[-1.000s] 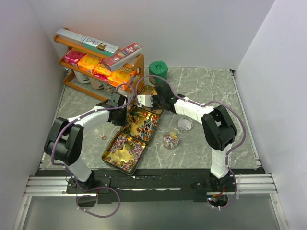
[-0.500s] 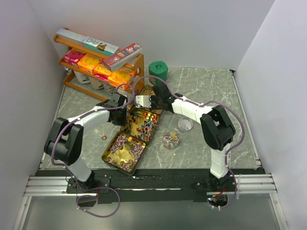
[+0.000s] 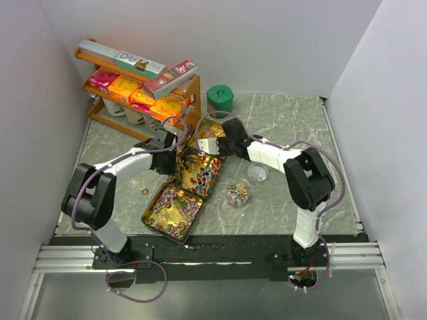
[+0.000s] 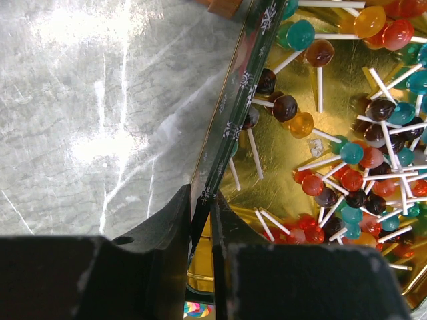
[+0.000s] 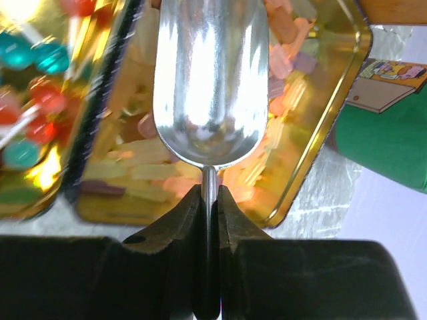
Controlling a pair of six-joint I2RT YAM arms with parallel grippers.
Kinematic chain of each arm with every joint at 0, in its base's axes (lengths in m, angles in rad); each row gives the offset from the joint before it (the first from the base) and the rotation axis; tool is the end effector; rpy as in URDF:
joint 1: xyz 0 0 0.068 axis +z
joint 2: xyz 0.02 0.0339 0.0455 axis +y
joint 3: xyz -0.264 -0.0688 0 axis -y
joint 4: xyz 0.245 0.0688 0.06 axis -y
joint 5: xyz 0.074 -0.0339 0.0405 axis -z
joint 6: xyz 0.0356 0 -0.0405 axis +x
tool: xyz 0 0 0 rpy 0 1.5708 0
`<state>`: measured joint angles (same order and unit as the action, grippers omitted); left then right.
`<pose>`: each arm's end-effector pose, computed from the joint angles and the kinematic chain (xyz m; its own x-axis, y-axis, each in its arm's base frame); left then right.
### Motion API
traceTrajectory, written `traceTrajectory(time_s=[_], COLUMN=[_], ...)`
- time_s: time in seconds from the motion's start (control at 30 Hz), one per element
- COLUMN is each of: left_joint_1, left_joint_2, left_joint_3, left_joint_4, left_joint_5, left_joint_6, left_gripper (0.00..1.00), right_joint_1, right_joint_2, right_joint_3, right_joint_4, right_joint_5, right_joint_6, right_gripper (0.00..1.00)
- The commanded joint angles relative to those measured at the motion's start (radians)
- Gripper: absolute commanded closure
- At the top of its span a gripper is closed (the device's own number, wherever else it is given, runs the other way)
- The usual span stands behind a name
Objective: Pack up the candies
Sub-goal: Scoop the fake candies from the storage box.
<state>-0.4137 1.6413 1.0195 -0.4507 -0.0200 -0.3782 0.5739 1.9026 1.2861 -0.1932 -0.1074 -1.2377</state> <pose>0.2979 -0.1300 0.1866 -0.8926 -0.0113 -0.4506 0.0684 0.9847 -0.1601 0.3473 0.2291 0.1912 0.3700 -0.8797 -0.2989 -0.7714 -0.1116 -0.6264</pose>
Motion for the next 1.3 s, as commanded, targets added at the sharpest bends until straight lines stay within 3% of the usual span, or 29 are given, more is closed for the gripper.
traceTrajectory(time_s=[0.0,0.17,0.43,0.9,1.1,1.27], left_joint_1=[0.003,0.003,0.003,-0.005,-0.008,-0.008], left_joint_2=[0.014,0.017,0.026,0.037,0.031,0.028], left_joint_3=[0.036,0.036,0.039,0.044,0.041,0.039], left_joint_4=[0.046,0.05,0.049,0.049,0.05,0.053], left_joint_5=[-0.001,0.006,0.012,0.023,0.023,0.025], left_joint_6=[-0.027,-0.025,-0.024,-0.025,-0.025,-0.028], left_gripper=[0.99,0.99,0.99,0.99,0.99,0.99], right_joint_1=[-0.003,0.012,0.064,0.1,0.084,0.063], right_joint_2=[-0.045,-0.004,0.096,0.179,0.188,0.167], right_joint_3=[-0.085,-0.032,0.16,0.291,0.265,0.191], right_joint_4=[-0.104,-0.123,-0.299,-0.385,-0.345,-0.214], right_joint_5=[-0.054,-0.127,-0.251,-0.412,-0.439,-0.404], right_joint_6=[-0.072,-0.03,0.128,0.555,0.688,0.782], right_gripper=[1.0,1.0,1.0,1.0,1.0,1.0])
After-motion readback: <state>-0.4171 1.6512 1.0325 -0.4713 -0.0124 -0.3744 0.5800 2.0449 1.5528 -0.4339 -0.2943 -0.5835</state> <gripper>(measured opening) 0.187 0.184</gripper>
